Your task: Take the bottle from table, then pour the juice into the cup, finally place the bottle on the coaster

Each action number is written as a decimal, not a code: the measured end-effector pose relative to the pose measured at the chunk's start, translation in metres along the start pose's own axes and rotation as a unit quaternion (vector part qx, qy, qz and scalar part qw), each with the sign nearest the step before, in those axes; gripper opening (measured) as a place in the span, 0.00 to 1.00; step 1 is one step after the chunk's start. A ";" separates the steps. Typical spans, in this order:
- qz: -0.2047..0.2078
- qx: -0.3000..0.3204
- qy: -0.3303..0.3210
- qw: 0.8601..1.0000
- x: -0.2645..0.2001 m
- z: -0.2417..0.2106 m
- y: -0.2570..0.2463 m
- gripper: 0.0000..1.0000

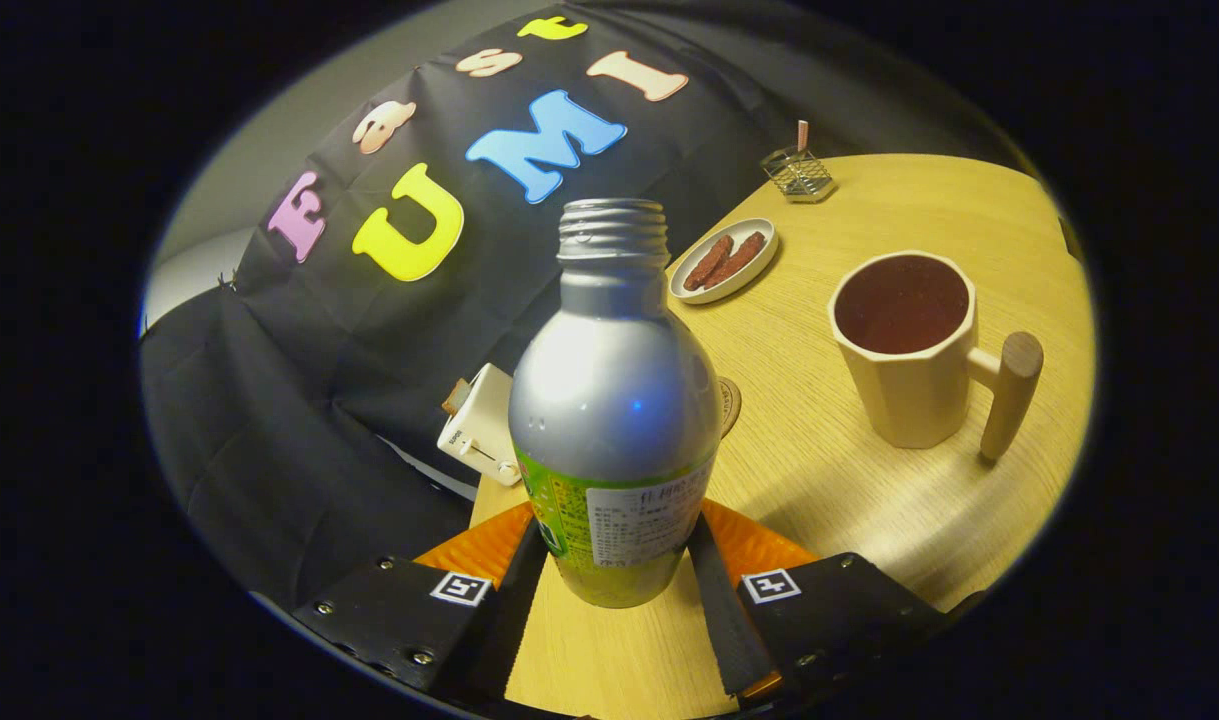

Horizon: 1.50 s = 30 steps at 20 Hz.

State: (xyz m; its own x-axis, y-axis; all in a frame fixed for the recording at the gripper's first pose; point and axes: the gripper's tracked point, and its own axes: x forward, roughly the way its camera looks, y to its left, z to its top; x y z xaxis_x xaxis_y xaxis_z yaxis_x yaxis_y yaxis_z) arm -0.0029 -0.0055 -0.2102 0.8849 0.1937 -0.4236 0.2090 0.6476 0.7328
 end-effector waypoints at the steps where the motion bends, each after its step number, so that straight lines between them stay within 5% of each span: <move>1: 0.000 0.009 0.003 1.000 -0.001 0.001 -0.004 0.76; 14: 0.019 0.165 0.043 0.985 0.005 0.005 -0.012 0.76; 30: 0.050 0.358 0.042 0.931 0.017 0.024 0.004 0.76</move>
State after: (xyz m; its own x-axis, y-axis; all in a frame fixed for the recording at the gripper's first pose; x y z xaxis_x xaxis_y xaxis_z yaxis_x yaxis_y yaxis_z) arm 0.0231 -0.0169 -0.2015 0.8852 0.3031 -0.3529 0.3785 -0.0281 0.9252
